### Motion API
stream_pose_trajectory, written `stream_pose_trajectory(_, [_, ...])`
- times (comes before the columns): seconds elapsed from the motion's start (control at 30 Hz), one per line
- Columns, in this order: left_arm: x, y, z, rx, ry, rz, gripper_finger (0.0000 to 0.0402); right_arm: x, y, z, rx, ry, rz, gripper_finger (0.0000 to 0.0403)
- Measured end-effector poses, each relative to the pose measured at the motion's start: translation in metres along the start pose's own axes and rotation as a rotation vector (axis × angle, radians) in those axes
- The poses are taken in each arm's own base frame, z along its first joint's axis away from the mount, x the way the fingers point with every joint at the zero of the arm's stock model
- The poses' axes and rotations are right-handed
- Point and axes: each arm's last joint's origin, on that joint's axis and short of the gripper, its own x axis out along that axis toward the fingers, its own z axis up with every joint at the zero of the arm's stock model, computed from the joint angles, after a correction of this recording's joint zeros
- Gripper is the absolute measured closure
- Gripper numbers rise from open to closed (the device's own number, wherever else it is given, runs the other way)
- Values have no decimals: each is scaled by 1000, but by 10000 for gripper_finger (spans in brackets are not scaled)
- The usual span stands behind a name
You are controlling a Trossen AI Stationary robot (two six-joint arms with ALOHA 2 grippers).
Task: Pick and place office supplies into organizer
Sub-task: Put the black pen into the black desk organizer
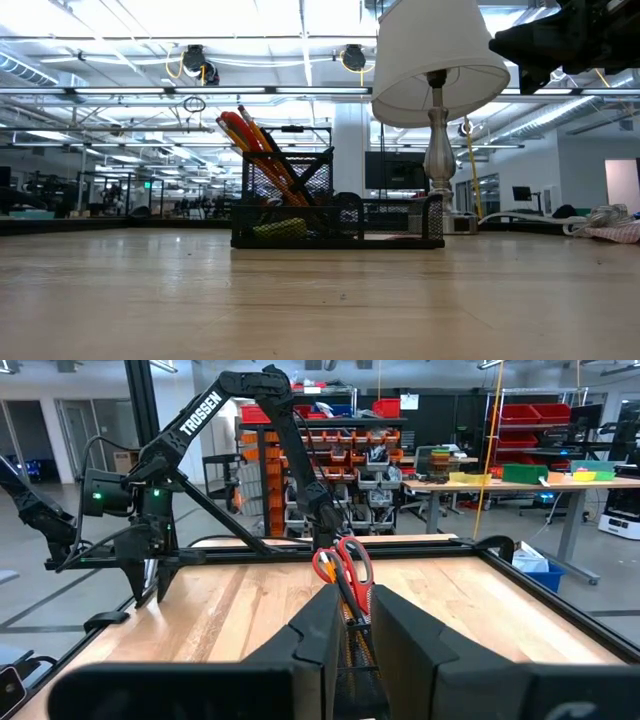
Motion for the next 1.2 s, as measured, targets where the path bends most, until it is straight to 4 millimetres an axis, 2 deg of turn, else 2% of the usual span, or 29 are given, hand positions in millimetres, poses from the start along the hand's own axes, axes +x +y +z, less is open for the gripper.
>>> stream_pose_trajectory(0.3, [1, 2, 1, -9, -22, 21, 229, 0, 0, 0, 0, -1, 0, 348])
stream_pose_trajectory(0.73, [2, 2, 2, -21, -58, 30, 377, 0, 0, 0, 0, -1, 0, 348])
stream_pose_trajectory(0.9, [1, 2, 3, -12, -67, 33, 376, 0, 0, 0, 0, 0, 0, 348])
stream_pose_trajectory(1.1, [-2, 4, 4, -9, -69, 33, 331, 0, 0, 0, 0, -1, 0, 348])
stream_pose_trajectory(1.2, [-3, 4, 5, 12, -70, 34, 342, 0, 0, 0, 0, -1, 0, 348])
